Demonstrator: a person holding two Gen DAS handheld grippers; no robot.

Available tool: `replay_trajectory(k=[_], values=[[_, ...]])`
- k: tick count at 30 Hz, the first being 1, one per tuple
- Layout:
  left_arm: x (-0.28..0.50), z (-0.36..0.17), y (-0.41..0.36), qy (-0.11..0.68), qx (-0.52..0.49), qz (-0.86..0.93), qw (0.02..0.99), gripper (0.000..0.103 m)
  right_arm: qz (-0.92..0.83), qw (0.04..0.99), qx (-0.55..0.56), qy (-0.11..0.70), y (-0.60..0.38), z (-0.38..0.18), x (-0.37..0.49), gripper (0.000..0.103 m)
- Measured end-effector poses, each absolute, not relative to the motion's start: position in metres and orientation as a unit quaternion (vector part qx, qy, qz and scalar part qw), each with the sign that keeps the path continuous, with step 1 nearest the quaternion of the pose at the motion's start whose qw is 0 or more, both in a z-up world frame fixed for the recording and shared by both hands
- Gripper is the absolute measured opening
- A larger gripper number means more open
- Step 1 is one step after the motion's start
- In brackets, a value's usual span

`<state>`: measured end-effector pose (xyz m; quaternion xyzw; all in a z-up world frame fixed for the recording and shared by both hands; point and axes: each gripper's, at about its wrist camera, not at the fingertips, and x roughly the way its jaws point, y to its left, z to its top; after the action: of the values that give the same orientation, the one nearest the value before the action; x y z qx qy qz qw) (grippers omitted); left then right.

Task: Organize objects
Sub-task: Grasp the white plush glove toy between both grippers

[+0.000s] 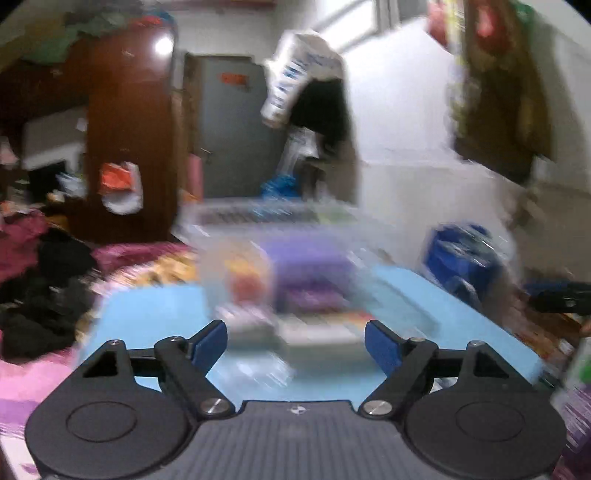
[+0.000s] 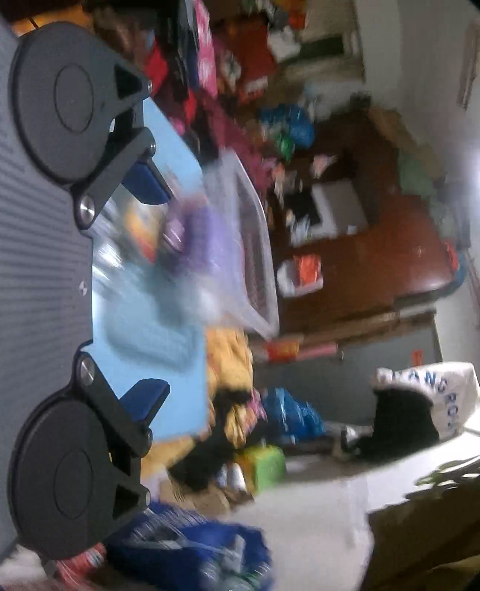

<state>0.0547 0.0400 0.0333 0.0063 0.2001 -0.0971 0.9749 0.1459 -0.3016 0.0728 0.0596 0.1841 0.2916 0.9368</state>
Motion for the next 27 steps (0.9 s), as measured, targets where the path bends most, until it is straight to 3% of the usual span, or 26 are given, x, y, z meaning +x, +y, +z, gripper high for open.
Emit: replay_trajectory(k=[3,5,7,8,10,14,16,18,27], values=[[0.051,0.012,0.018,0.214,0.014,-0.138,0.967,0.085,0.31,0.934,0.069,0.161,-0.295,0.044,0.118,0.099],[0.048,0.001,0.002,0.214,0.031,-0.145,0.966,0.084,0.325,0.929,0.072,0.163,-0.284,0.032,0.116,0.089],[0.05,-0.005,-0.009,0.211,0.047,-0.15,0.965,0.079,0.336,0.924,0.05,0.175,-0.271,0.026,0.119,0.07],[0.052,-0.007,-0.014,0.212,0.049,-0.152,0.964,0.076,0.339,0.924,0.041,0.175,-0.264,0.023,0.119,0.067],[0.057,-0.014,-0.02,0.216,0.049,-0.153,0.963,0.059,0.346,0.921,0.032,0.175,-0.254,0.018,0.121,0.057],[0.058,-0.026,-0.022,0.219,0.045,-0.156,0.962,0.04,0.358,0.916,0.015,0.182,-0.241,0.007,0.114,0.044],[0.056,-0.026,-0.021,0.212,0.043,-0.164,0.962,0.023,0.356,0.917,0.007,0.179,-0.238,0.006,0.115,0.027],[0.053,-0.026,-0.023,0.207,0.048,-0.168,0.962,0.022,0.353,0.918,-0.005,0.18,-0.237,0.004,0.11,0.019],[0.031,-0.02,-0.024,0.158,0.066,-0.187,0.967,0.019,0.348,0.926,-0.042,0.138,-0.242,0.007,0.083,0.015]])
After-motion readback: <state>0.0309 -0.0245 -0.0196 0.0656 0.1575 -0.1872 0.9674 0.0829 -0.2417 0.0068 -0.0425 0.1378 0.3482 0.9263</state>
